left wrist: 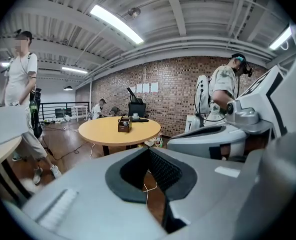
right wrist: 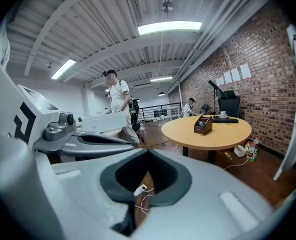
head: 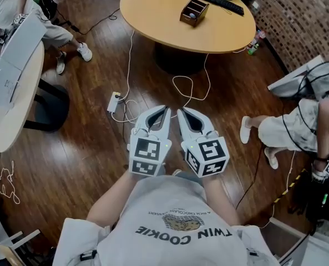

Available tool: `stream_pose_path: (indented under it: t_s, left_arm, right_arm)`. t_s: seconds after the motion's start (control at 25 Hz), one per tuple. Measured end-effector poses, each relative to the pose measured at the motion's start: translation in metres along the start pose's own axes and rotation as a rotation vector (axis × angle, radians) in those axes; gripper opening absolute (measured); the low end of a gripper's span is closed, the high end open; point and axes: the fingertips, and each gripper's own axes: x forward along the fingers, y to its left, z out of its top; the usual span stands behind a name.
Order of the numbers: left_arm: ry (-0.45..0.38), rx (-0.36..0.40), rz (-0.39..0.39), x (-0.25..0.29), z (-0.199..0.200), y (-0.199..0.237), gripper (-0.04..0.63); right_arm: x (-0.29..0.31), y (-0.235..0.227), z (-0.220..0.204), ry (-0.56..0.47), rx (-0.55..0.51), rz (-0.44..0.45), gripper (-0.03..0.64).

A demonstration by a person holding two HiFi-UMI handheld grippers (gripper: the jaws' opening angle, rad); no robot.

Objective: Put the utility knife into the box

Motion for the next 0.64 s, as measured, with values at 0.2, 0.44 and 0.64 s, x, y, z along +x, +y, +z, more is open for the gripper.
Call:
stream_pose_path:
  t_s: [0.2, 0.44, 0.64]
  left_arm:
    - [0.005, -0.012, 0.022, -0.016, -0.010, -0.036, 0.008]
    - [0.007, -0.012, 0.049, -0.041, -0.020, -0.082, 0.008]
    - [0.017, -0.007, 0.053, -0.060, -0.032, -0.119, 0.008]
  right_arm:
    - [-0.034, 0.001, -0.019, 0.009, 0.008, 0.008, 0.002]
    - [-0.084, 0.006, -0.037, 0.007, 0.010, 0.014, 0.002]
    - [-0.122, 0.009, -0.054, 0.012, 0.009, 0.019, 0.002]
